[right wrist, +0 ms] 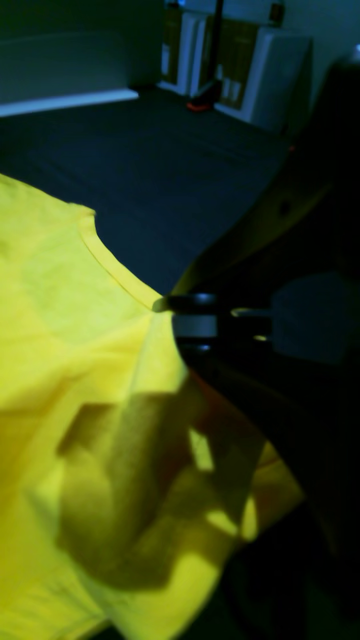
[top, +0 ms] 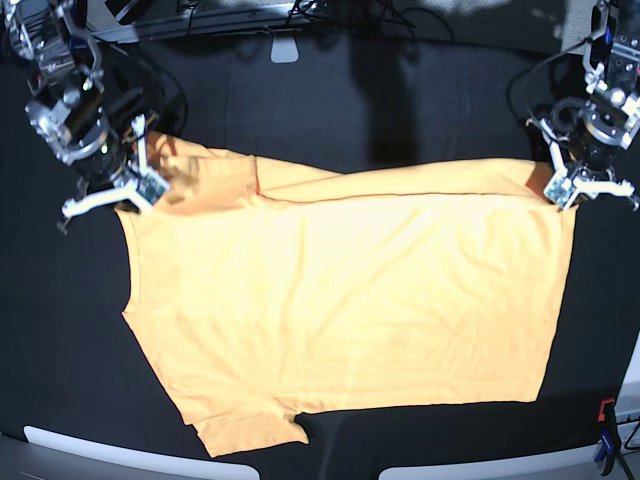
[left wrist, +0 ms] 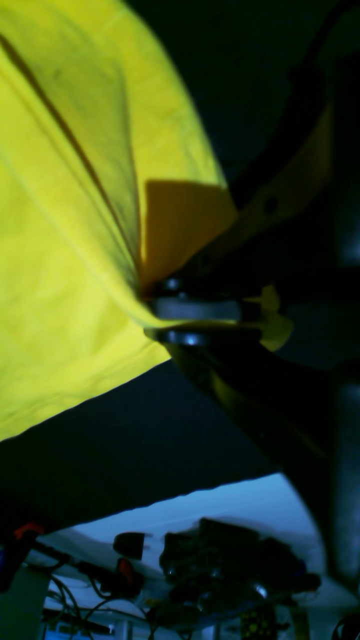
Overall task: Layout the t-shirt on the table in an organized manner, then fold the t-shirt properly
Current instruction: 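Lift the held shoulders and pull them apart to straighten the shirt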
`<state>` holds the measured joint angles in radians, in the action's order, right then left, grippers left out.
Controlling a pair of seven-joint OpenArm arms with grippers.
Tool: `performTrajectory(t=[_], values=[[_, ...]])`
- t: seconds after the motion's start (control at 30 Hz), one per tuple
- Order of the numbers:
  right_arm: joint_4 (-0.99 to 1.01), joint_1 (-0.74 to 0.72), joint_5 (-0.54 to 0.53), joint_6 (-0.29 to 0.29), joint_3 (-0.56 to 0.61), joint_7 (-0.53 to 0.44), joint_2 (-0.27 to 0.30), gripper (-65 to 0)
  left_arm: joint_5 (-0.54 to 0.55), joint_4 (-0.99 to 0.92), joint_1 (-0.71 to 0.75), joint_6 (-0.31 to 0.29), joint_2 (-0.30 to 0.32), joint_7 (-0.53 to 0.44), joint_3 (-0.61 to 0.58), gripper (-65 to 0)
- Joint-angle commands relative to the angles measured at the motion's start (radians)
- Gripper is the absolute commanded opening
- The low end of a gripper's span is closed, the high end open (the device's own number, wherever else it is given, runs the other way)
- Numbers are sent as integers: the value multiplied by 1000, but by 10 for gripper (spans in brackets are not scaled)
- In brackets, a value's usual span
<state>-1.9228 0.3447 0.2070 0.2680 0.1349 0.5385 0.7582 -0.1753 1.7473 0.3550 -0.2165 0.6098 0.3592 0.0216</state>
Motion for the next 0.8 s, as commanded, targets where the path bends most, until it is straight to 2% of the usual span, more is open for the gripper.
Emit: performTrajectory(t=[0.0, 0.1, 0.37, 0.77], values=[[-6, -25, 2, -15, -10, -24, 14, -650, 2, 12, -13, 13, 16, -23, 10, -650], [18, -64, -11, -14, -7, -49, 15, -650, 9, 0, -30, 13, 5, -40, 10, -650], [34, -146, -77, -9, 64, -60, 15, -650, 9, -133, -125, -9, -83, -47, 10, -650], [193, -371, -77, -6, 272, -60, 14, -650, 12, -240, -234, -13, -83, -82, 10, -650]])
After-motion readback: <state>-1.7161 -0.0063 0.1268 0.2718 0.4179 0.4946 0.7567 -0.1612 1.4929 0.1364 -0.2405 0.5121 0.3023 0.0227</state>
